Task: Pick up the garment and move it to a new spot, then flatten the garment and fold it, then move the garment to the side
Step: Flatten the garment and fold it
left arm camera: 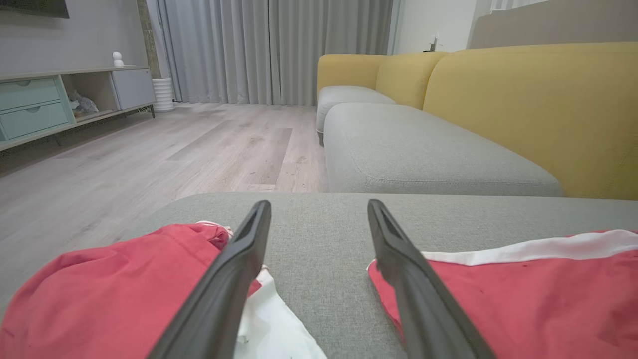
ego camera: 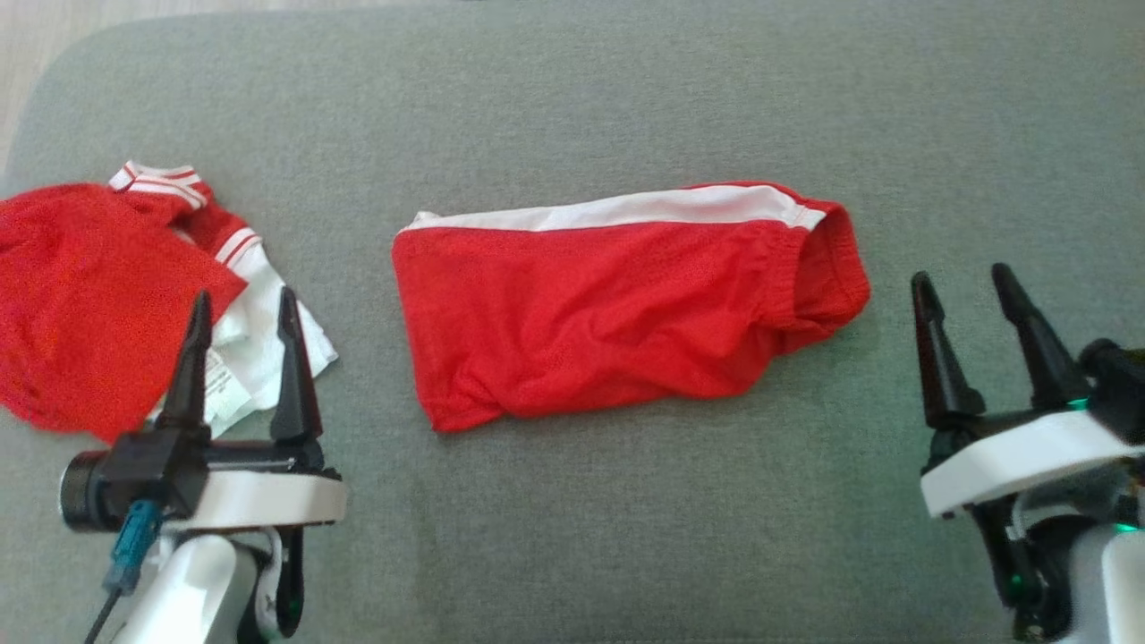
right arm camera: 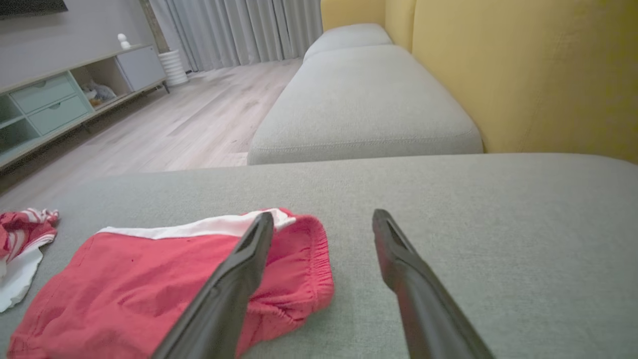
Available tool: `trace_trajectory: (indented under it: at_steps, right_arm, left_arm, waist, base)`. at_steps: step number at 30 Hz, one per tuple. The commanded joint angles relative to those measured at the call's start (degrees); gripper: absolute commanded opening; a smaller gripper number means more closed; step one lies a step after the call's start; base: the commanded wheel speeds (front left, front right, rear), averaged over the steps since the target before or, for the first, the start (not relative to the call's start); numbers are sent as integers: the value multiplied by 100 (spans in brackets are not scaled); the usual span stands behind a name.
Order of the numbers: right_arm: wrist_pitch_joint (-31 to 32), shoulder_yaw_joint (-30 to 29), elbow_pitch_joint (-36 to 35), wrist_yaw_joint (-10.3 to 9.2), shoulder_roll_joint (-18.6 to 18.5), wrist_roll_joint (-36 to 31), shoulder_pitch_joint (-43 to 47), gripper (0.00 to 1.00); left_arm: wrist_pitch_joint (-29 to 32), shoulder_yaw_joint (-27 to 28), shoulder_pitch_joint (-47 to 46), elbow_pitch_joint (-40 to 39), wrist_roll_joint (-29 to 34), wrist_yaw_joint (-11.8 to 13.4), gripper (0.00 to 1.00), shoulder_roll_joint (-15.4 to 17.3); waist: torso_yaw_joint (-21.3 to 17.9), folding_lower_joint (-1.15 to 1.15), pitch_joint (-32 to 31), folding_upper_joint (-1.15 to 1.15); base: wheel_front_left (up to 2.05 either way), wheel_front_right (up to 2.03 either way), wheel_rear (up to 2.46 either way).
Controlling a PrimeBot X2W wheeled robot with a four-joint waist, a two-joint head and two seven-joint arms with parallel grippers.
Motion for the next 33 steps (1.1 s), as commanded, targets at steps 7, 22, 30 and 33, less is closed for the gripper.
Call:
trace_trajectory:
  at_steps: [7,22,30,33]
  right_arm:
    - [116,678,473,-10,-22,11,-692,100]
    - [455,-61,2240,-10,-226,-479,-1166,100]
    - [779,-190,2953,-10,-168,-241,-1261,100]
    - [1093,-41,3123,-10,-160,-67,-1283,35]
  left_arm:
    - [-108,108,-551,-151,182,-187,100,-104]
    - [-121,360,-685,-42,557,-607,100,-710]
    - [-121,558,-679,48,769,-845,100,-943]
    - [-121,608,-667,68,816,-894,100,-988]
  waist:
    - [321,0,222,0]
    - [760,0,451,0]
    - [763,0,488,0]
    - [745,0,472,0]
  base:
    - [0,0,0]
    - [0,0,0]
    - [0,0,0]
    - [0,0,0]
